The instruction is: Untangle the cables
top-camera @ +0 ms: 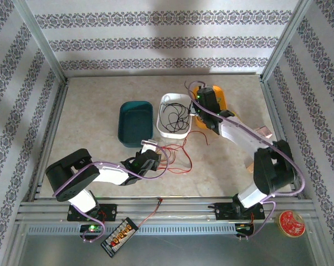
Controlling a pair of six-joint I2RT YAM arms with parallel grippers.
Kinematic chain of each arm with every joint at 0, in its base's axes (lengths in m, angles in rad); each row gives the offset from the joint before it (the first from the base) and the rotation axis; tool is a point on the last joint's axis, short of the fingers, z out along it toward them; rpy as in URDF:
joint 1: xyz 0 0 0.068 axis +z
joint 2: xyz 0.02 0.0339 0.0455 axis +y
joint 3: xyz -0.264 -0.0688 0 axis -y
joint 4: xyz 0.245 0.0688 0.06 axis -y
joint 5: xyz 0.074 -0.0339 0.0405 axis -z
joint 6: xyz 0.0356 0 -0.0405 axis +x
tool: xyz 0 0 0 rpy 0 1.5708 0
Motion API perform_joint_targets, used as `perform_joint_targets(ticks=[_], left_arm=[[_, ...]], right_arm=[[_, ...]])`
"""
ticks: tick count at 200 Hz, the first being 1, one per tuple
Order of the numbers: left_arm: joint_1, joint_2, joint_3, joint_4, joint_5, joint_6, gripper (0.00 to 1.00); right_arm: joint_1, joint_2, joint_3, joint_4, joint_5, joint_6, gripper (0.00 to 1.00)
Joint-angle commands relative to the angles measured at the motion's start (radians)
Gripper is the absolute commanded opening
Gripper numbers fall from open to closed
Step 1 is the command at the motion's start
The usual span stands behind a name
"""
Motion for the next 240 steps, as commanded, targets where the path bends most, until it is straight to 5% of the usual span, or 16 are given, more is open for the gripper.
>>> perform_joint_targets(ticks=[1,39,59,85,139,198,240], left_arm=[[-0.009,-0.031,-0.018,-0.013,-0.014,-0.010,0.47],[-0.009,-0.051,-0.028,-0.016,-0.022,-0.014,0.47],[-0.009,-0.060,-0.030,-0.016,-0.025,-0.014,0.47],[-0.009,-0.074,-0.031,-0.016,-0.031,-0.009,0.47],[-0.009,-0.141,-0.028,-0.031,-0.050,0.013,0.47],[-0.009,-0.216,-0.025,-0.073,0.019,0.069,0.51],[-0.007,-0.232,-0.029,-0.098,-0.039,0.016,0.53]], right_arm=[[0.003,0.071,0.038,0.011,-0.087,0.093,0.00],[0.001,0.191,0.092,-0.032,-0.228,0.138,0.08],[0.002,0.190,0.084,-0.041,-0.258,0.147,0.35],[0.003,0.099,0.037,-0.041,-0.198,0.126,0.46],[0.017,-0.141,-0.071,-0.083,-0.124,0.034,0.51],[0.164,-0.263,-0.269,-0.203,-0.335,-0.115,0.51],[0.235,-0.263,-0.337,-0.240,-0.306,-0.142,0.49]])
